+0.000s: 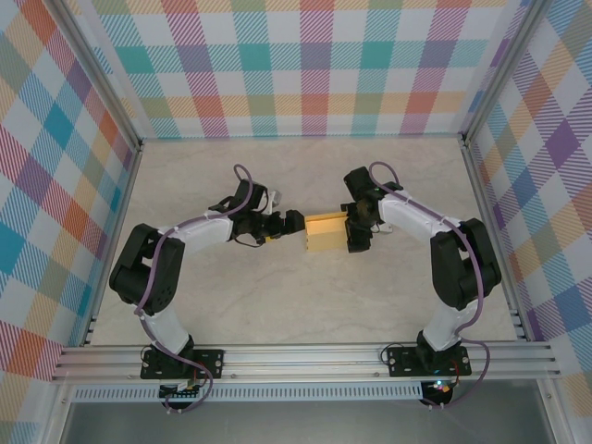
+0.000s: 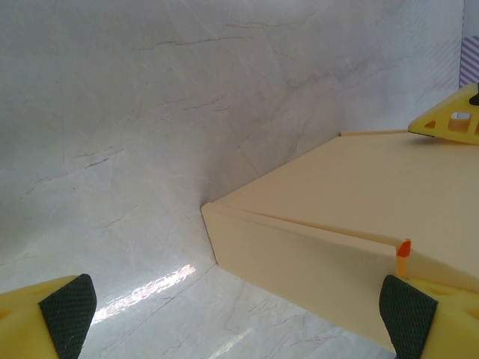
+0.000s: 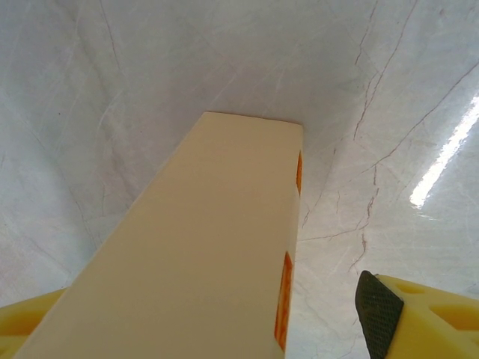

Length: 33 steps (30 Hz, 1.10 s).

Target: Fold the paper box

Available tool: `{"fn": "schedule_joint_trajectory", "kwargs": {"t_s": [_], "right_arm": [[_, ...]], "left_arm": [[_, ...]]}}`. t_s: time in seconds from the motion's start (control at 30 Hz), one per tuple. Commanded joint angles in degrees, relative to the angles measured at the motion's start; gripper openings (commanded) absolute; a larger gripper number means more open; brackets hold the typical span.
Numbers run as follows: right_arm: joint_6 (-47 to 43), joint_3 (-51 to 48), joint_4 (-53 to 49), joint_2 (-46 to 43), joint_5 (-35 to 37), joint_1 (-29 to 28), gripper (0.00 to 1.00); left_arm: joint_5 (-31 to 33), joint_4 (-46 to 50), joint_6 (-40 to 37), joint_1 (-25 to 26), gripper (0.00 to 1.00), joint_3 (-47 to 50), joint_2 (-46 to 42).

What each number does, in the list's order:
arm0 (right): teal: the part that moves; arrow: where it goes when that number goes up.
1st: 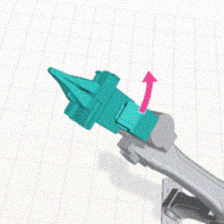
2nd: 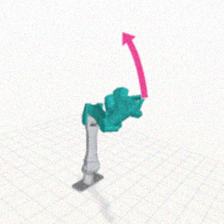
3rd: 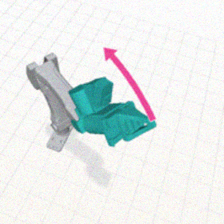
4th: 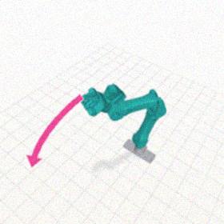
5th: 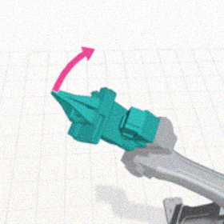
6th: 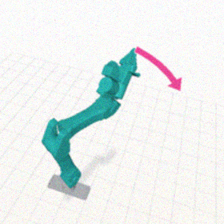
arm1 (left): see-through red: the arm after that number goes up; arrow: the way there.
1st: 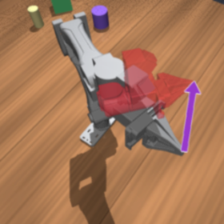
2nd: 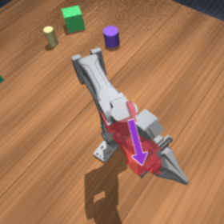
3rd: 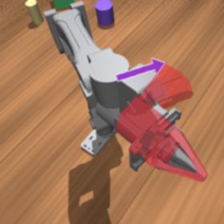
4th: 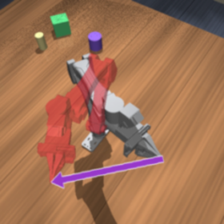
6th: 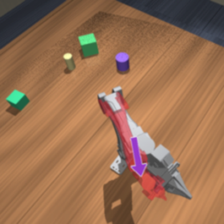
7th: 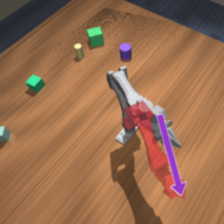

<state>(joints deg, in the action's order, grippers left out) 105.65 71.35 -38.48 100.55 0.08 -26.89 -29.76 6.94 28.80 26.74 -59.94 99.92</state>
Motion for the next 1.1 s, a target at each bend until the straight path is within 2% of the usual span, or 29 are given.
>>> {"fn": "schedule_joint_trajectory", "kwargs": {"t_s": [0.0,0.4,0.73,1.07], "right_arm": [[-1.58,1.25,-0.02,1.89,-4.92,-2.11,0.84],[-1.45,1.6,0.3,2.65,-5.52,-2.11,0.89],[-0.93,1.34,1.4,2.49,-6.4,-2.03,0.93],[-1.4,2.74,1.25,2.3,-6.57,-1.98,0.93]], "left_arm": [[-5.03,-4.14,1.28,1.56,1.0,-2.81,-0.21],[-7.24,-5.09,4.85,1.42,1.0,-3.77,0.21],[-7.57,-5.05,4.25,1.21,1.0,-3.6,0.63],[-7.75,-4.37,3.91,1.11,1.0,-4.03,0.63]]}}
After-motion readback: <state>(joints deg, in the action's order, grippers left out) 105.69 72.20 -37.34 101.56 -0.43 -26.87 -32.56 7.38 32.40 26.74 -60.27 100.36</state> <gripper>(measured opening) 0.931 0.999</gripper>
